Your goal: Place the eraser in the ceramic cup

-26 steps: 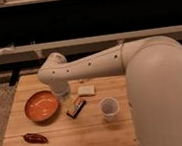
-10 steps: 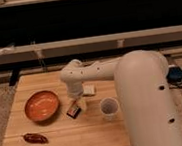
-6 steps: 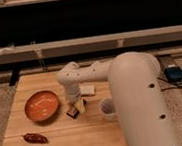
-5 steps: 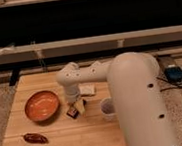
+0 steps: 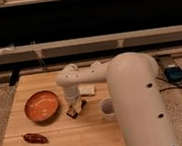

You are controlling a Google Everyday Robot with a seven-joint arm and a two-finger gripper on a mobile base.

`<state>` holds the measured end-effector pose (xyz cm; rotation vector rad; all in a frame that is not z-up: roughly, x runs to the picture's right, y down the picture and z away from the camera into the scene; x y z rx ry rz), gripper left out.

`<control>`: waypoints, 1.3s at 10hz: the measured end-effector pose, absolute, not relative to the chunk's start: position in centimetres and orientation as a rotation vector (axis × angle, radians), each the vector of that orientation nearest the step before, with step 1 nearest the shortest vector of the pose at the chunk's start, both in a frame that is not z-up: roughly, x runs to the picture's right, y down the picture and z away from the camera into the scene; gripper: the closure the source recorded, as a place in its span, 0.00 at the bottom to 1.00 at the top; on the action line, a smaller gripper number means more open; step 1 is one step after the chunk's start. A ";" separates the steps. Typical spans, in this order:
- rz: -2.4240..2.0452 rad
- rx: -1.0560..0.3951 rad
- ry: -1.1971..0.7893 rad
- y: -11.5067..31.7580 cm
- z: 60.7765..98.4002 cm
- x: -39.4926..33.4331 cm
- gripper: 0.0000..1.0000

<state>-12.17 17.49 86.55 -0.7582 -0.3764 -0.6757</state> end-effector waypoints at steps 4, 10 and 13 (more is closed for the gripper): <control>-0.665 -0.749 -0.372 17.3 86.1 -12.0 0.96; -0.649 -0.667 -0.355 13.5 82.2 -13.1 1.00; -0.645 -0.623 -0.342 12.0 79.2 -14.1 1.00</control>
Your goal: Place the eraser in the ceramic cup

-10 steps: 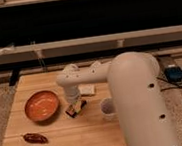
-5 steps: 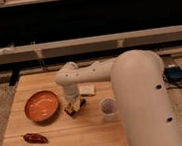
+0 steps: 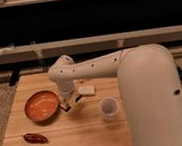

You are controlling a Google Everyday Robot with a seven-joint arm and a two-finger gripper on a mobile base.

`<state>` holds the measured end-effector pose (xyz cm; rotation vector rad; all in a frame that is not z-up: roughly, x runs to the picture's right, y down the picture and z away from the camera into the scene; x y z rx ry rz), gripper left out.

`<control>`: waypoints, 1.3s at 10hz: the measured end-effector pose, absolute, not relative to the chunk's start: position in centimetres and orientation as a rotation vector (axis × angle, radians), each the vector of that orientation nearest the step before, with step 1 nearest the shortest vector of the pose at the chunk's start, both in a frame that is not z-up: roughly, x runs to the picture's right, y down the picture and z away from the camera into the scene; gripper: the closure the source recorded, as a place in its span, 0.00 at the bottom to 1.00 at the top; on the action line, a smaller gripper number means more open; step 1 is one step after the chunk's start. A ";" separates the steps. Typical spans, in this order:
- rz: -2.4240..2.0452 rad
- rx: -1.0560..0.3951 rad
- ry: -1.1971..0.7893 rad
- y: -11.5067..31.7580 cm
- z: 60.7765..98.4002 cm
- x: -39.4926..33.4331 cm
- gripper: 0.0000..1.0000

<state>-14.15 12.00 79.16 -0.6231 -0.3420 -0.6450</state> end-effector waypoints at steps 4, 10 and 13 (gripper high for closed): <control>-0.576 -0.541 -0.327 11.8 74.8 -14.7 1.00; -0.409 -0.437 -0.263 13.0 68.8 -9.9 1.00; -0.324 -0.388 -0.248 13.4 67.0 -7.1 1.00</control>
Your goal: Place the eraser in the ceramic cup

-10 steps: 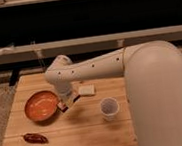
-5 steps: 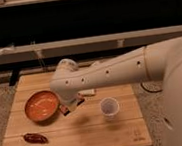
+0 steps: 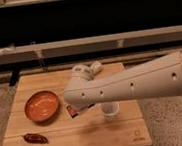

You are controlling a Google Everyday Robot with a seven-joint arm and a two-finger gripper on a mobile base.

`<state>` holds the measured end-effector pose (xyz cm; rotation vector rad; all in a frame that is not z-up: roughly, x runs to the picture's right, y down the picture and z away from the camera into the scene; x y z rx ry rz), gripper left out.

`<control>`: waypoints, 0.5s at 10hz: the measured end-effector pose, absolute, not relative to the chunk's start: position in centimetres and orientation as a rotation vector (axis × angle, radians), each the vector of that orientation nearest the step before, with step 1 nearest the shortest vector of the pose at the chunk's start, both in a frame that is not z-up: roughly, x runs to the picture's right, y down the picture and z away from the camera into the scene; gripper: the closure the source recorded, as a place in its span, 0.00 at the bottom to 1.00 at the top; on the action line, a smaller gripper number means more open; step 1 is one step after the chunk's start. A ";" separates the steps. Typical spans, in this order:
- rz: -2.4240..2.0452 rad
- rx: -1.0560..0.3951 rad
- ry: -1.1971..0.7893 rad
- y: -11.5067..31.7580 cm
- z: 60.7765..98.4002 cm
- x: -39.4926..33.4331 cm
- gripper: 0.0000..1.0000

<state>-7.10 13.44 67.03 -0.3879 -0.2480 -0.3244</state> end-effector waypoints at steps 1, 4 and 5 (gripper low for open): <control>-0.302 -0.377 -0.249 13.5 66.8 -6.3 1.00; -0.242 -0.354 -0.256 13.3 66.8 -3.8 1.00; -0.220 -0.348 -0.255 13.2 67.0 -2.7 1.00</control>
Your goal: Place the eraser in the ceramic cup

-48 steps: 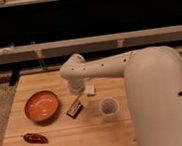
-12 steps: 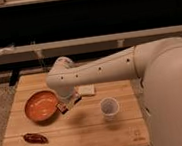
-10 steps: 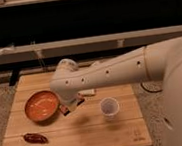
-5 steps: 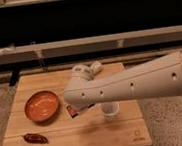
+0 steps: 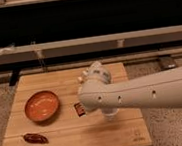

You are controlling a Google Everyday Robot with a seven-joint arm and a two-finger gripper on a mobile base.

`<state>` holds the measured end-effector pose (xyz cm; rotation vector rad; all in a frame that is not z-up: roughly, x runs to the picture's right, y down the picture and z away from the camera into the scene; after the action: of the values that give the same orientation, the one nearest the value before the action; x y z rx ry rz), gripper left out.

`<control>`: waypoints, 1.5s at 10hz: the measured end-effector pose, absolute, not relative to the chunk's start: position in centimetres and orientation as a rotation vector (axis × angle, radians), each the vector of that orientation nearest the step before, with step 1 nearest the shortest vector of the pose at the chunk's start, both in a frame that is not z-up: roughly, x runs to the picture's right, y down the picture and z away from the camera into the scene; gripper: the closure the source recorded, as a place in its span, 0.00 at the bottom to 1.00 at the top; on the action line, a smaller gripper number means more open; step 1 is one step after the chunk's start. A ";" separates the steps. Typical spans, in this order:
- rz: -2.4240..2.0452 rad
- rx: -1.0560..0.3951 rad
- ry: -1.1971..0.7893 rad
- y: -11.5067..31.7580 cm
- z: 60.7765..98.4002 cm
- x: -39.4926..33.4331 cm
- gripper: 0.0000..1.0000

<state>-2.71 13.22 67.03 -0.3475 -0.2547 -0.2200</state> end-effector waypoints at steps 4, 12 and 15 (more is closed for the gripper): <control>-0.157 -0.345 -0.254 13.1 68.2 -0.4 1.00; -0.016 -0.323 -0.295 13.5 69.5 1.9 1.00; 0.024 -0.326 -0.301 13.8 69.8 2.6 0.86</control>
<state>2.58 13.79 69.83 -0.3264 -0.3007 0.0236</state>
